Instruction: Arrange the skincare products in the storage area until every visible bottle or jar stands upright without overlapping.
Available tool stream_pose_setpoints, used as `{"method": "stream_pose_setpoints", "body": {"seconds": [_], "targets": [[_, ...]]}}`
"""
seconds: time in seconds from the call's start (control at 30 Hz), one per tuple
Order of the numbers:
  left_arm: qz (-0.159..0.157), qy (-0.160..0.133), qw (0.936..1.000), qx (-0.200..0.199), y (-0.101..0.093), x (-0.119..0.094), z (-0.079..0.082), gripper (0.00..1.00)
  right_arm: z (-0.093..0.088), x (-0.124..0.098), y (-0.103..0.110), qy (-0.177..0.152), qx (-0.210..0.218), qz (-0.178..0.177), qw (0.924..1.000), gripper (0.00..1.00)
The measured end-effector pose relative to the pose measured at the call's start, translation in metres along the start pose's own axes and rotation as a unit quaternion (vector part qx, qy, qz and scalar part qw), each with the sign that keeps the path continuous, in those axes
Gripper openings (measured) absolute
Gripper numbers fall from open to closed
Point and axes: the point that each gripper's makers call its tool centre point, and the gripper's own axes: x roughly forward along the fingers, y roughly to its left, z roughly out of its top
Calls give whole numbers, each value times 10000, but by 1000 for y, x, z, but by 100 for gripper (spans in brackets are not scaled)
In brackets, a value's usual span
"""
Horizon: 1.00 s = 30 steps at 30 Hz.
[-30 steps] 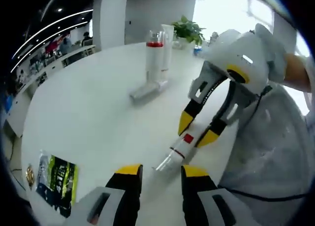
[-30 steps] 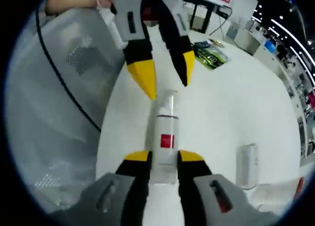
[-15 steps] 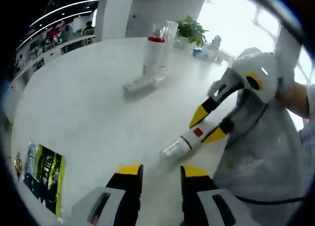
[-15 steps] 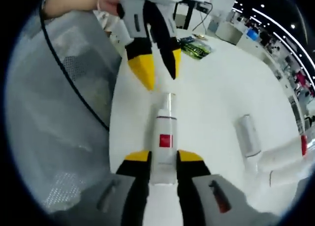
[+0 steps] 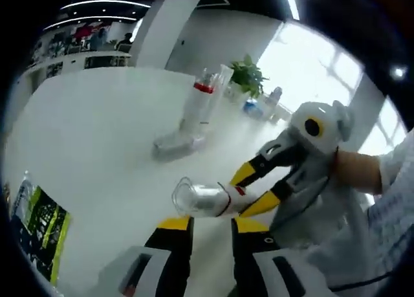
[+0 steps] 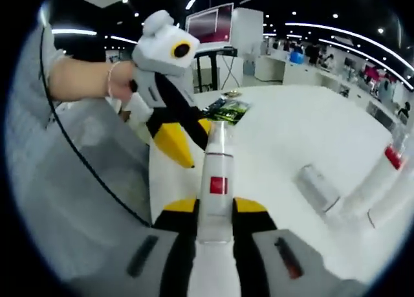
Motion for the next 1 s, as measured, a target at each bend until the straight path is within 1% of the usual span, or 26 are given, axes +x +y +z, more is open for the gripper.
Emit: {"method": "stream_pose_setpoints", "body": {"seconds": [0.07,0.1,0.17,0.2,0.23,0.27,0.33,0.4,0.43,0.47,0.57,0.67,0.77,0.87,0.93,1.0], "targets": [[97,-19,9996,246,1,1,1,23,1,0,0,-100,52,34,9999,20],[113,-8,9995,288,0,1,1,23,1,0,0,-130,55,47,9999,20],[71,-47,9996,273,-1,2,2,23,4,-1,1,-219,63,78,9997,20],[-7,-82,9997,209,-3,2,3,23,6,-2,2,-284,46,98,9995,20],[-51,-111,9998,182,-5,2,4,23,10,-3,3,-392,95,143,9991,20],[-160,-232,9995,148,-9,2,9,23,12,-3,3,-418,121,142,9990,20],[-217,-355,9989,196,-13,0,14,23,14,-3,4,-450,49,131,9989,20],[-262,-538,9976,361,-17,0,22,23,12,0,7,-404,-16,167,9990,20],[-386,-585,9967,415,-23,0,24,23,9,2,7,-311,-77,142,9994,20],[-394,-572,9967,413,-24,1,24,24,6,3,8,-238,-178,161,9994,20],[-516,-706,9929,801,-35,5,28,24,1,8,10,-68,-367,97,9993,20],[-614,-775,9917,820,-42,7,31,25,0,14,11,-10,-463,32,9989,20],[-655,-785,9904,926,-46,10,30,27,-1,18,10,16,-567,-63,9984,20],[-611,-720,9916,884,-43,11,27,28,-4,24,8,45,-519,-107,9986,20],[-515,-591,9942,733,-35,11,24,27,-7,26,7,121,-570,-160,9982,20],[-529,-609,9944,688,-34,10,24,27,-10,29,5,162,-598,-197,9979,20]]}}
